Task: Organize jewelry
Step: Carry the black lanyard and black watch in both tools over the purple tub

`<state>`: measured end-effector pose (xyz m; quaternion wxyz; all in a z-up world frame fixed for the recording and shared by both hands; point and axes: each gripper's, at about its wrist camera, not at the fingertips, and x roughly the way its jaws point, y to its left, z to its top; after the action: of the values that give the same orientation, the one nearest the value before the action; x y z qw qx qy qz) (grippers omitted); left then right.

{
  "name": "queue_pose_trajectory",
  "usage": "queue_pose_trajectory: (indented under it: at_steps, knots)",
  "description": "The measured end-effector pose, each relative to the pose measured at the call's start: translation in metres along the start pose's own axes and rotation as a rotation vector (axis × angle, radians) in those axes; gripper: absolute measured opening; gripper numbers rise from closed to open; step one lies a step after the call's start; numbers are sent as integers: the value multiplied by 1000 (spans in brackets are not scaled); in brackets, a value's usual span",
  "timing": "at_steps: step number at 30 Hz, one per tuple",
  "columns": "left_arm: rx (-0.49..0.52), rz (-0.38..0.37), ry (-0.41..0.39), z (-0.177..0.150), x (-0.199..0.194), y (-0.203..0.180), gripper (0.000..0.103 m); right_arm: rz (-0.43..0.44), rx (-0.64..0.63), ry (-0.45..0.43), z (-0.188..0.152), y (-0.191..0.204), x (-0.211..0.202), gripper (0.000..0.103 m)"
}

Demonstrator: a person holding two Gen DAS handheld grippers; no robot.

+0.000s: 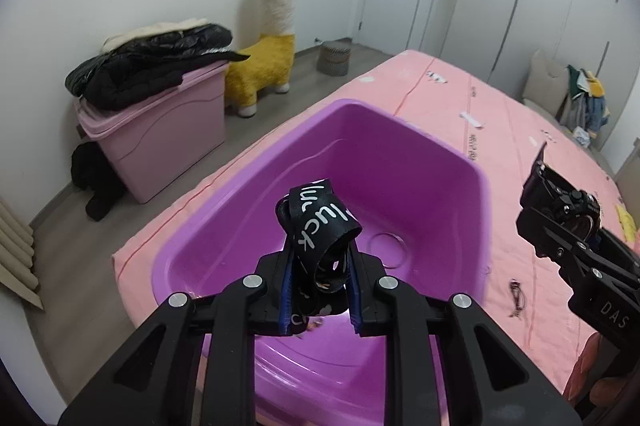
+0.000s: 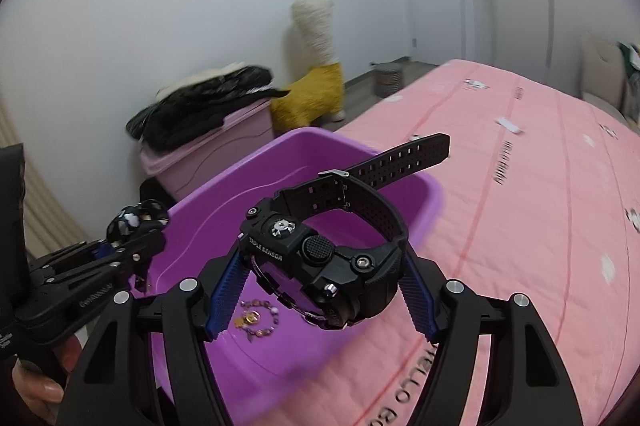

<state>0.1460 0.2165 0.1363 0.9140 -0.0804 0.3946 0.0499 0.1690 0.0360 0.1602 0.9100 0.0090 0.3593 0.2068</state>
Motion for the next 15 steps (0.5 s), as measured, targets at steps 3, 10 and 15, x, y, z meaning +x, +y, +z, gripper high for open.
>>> queue_pose_trajectory:
  at_steps: [3, 10, 15]
  knots:
    - [-17, 10, 45, 1, 19, 9, 22, 19, -41, 49, 12, 15, 31, 67]
    - [-36, 49, 132, -8, 57, 20, 22, 15, -80, 197, 19, 24, 99, 67]
    - [-80, 60, 170, -11, 71, 25, 22, -8, -83, 280, 10, 22, 132, 67]
